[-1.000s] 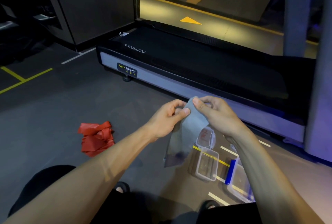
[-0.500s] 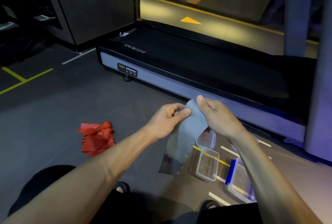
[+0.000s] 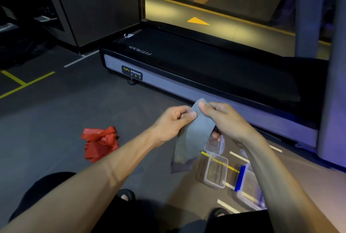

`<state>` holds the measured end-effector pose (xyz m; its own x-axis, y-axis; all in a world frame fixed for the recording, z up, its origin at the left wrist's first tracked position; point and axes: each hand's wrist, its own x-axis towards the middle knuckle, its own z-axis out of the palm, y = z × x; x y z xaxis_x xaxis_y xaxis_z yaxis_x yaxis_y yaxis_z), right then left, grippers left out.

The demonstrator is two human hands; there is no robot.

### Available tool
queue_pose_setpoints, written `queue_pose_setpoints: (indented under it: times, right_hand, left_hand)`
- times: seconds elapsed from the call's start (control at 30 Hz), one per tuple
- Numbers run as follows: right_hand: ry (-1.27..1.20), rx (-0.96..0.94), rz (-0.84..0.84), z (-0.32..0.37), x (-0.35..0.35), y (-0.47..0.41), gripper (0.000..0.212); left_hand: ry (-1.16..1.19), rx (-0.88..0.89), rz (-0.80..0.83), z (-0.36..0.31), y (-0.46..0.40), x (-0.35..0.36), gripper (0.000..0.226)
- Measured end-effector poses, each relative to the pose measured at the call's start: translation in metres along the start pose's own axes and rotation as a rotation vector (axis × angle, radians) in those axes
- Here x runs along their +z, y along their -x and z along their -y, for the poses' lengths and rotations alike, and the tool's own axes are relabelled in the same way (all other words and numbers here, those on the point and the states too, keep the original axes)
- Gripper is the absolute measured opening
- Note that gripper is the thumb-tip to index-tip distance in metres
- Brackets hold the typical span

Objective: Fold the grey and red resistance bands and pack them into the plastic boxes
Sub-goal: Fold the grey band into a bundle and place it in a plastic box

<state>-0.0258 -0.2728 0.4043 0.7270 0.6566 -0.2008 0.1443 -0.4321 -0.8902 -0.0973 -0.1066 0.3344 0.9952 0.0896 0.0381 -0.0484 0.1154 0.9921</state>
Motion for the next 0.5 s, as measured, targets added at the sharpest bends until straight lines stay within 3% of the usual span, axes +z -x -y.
queue_pose_setpoints:
  times: [0.1,0.3,0.5]
  right_hand:
    - [-0.001,0.007,0.011,-0.0028,-0.0025,-0.0009,0.052]
    - [0.004,0.004,-0.03,-0.0071,-0.0079,-0.0022,0.051]
    - [0.144,-0.042,-0.115,-0.0104,-0.0097,-0.0053,0.044]
  left_hand:
    - [-0.015,0.002,0.034,-0.0007,0.0008,-0.0015,0.017]
    - [-0.026,-0.01,0.055,-0.0001,0.0005,-0.002,0.029]
    - [-0.097,-0.032,0.078,0.0029,0.0004,-0.0001,0.016]
